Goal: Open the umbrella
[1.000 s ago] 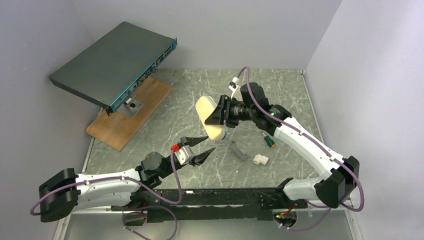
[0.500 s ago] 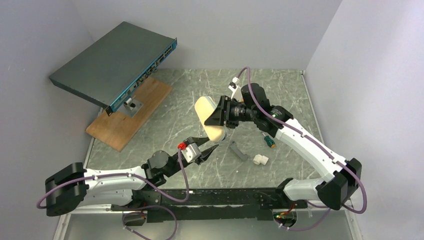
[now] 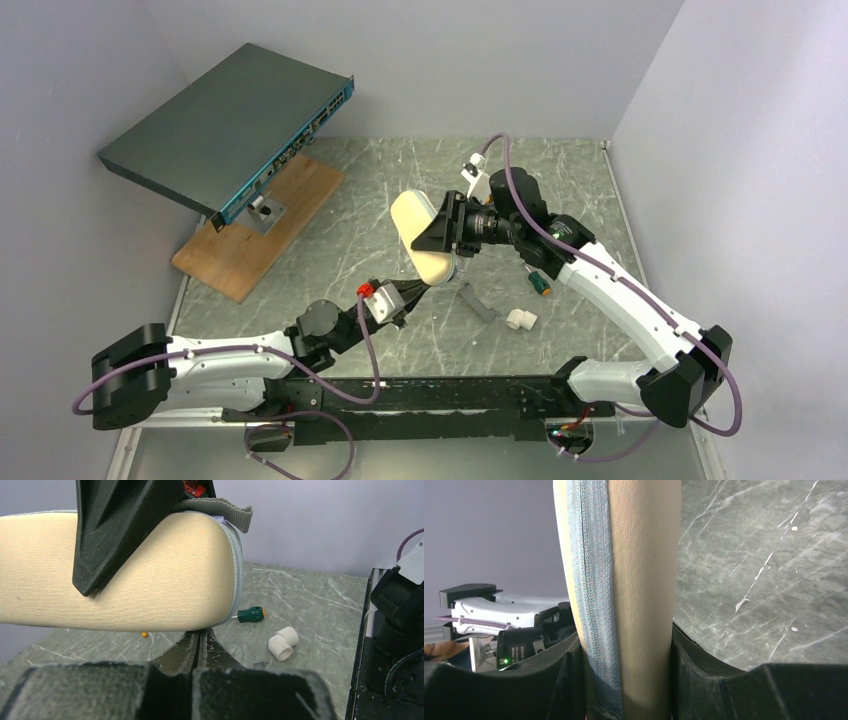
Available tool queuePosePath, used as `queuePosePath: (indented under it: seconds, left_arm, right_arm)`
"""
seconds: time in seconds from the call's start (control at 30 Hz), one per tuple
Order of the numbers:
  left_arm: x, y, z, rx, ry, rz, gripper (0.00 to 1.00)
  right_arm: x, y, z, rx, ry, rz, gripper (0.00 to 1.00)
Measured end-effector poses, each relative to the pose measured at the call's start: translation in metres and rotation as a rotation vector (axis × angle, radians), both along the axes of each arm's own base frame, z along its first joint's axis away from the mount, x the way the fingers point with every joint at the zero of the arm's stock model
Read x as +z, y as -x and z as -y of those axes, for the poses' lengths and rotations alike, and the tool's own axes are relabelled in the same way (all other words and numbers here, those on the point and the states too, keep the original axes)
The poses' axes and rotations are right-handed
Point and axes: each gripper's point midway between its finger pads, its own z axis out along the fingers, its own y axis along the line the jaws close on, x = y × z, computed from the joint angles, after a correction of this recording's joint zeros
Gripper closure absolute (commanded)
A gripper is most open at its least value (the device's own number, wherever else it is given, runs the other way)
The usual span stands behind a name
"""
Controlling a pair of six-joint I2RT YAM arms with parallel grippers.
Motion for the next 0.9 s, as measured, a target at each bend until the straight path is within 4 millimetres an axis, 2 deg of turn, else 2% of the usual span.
queuePosePath:
  seconds: [0.4,0.9]
  left_arm:
    - [-0.004,0.008,-0.006,0.018,-0.009,-0.071,1.0]
    - [-0.009,0.002,-0.017,0.08,-0.004,-0.139,1.0]
  right_arm:
    - [-0.007,0.011,0.0,0.01,-0.035,-0.029,1.0]
    - [-0.006,0.028,0.0,0.103,-0.063,-0.004,1.0]
